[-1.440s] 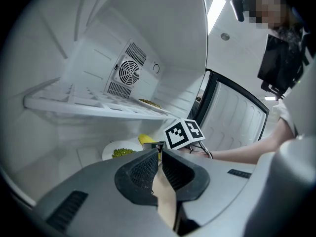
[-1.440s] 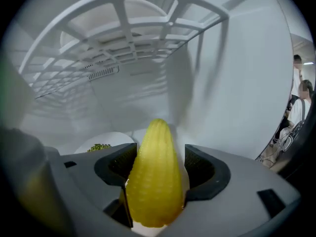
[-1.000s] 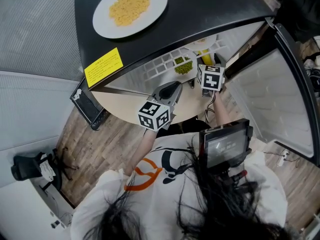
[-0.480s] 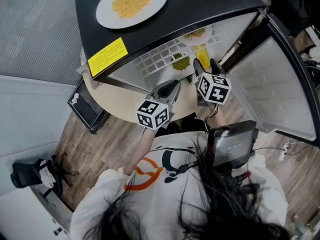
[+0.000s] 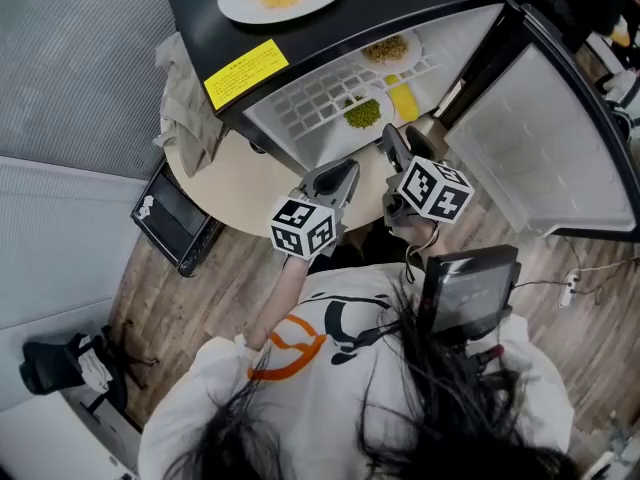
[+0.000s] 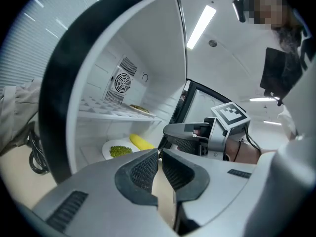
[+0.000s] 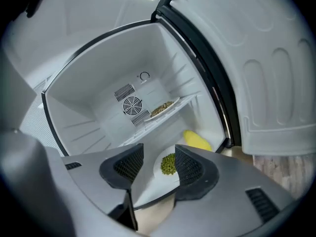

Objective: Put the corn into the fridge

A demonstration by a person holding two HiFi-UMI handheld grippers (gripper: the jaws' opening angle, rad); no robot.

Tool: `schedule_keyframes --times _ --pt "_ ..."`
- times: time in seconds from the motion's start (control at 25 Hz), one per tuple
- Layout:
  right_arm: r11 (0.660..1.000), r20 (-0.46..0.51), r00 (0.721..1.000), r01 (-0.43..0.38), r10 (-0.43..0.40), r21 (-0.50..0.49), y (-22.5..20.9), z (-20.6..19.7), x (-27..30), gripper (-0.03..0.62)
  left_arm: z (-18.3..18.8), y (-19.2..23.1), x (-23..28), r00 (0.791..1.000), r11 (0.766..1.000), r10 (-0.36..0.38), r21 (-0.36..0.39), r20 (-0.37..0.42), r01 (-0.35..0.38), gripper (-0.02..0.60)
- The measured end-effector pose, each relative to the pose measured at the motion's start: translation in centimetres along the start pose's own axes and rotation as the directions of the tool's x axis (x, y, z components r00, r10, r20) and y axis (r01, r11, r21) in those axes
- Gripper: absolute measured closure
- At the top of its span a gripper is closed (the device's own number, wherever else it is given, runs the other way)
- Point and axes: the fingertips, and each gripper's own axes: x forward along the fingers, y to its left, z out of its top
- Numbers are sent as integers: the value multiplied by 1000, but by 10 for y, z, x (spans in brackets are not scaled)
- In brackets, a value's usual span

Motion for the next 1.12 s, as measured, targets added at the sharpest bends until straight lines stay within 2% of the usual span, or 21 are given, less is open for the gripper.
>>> schedule_keyframes --times 0.08,0.16,0.36,0.56,0.84,1.12 --pt "999 18 1000 2 -3 50 5 -6 -11 419 -5 -1 -10 1000 1000 -11 2 -3 11 548" --pt "998 27 1000 4 -6 70 12 -13 -21 433 -9 -3 -22 1000 1000 -23 1 -4 23 549" --pt "997 38 999 25 -28 77 30 -36 -48 470 -21 -5 -50 999 999 -42 -7 -8 42 548" --pt "994 28 997 64 -67 84 34 -57 -76 534 -32 -12 -64 998 998 -65 -27 -6 65 548" --pt "992 37 995 86 -90 94 26 -65 -108 544 -38 -31 -65 995 995 -96 -29 -5 96 548" --pt "991 47 995 80 -85 104 17 -64 -135 556 -35 -56 -66 996 996 -83 -14 21 83 548"
